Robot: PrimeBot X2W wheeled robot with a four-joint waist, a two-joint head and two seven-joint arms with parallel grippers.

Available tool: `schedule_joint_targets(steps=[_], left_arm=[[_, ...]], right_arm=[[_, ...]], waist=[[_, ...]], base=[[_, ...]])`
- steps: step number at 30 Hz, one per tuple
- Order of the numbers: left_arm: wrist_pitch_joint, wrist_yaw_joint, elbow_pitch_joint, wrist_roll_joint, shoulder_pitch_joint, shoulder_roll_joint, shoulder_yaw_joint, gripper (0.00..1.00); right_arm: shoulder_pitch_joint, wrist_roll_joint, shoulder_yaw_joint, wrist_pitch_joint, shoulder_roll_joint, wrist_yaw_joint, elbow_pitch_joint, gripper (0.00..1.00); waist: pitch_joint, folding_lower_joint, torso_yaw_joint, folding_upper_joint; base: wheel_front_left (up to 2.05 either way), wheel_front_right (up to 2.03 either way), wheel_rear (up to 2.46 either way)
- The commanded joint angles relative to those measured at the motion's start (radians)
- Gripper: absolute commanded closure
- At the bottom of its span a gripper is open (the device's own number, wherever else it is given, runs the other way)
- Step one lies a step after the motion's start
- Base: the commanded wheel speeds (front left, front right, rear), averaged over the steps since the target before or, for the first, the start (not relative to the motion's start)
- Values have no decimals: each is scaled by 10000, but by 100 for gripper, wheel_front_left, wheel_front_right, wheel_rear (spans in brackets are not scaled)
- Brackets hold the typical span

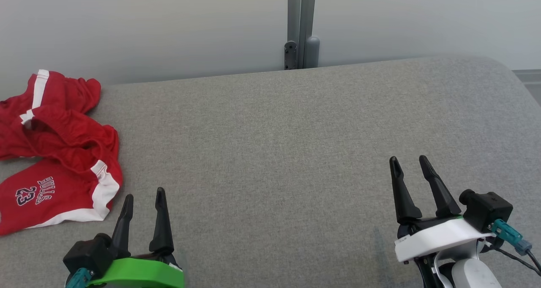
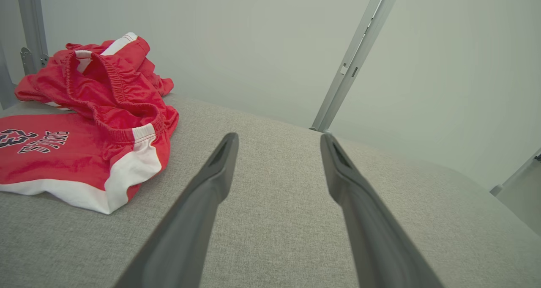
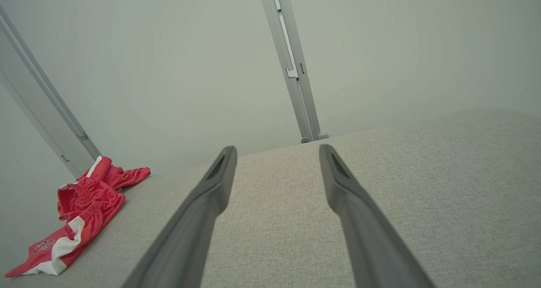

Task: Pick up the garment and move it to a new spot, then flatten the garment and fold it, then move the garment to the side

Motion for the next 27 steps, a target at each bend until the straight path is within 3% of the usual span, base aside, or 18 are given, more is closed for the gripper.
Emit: schedule_joint_targets(steps=[1, 27], left_arm=[[-113, 44, -77, 249, 109, 81, -31, 0], [-608, 223, -164, 2171, 355, 95, -296, 0]], right_arm=[[84, -277, 47, -114, -58, 5, -133, 0], [231, -2293, 328, -628, -72, 5, 83, 0]], waist=[[-6, 0, 4, 0], [-57, 0, 16, 0]], base=[[0, 0, 0], [0, 0, 0]])
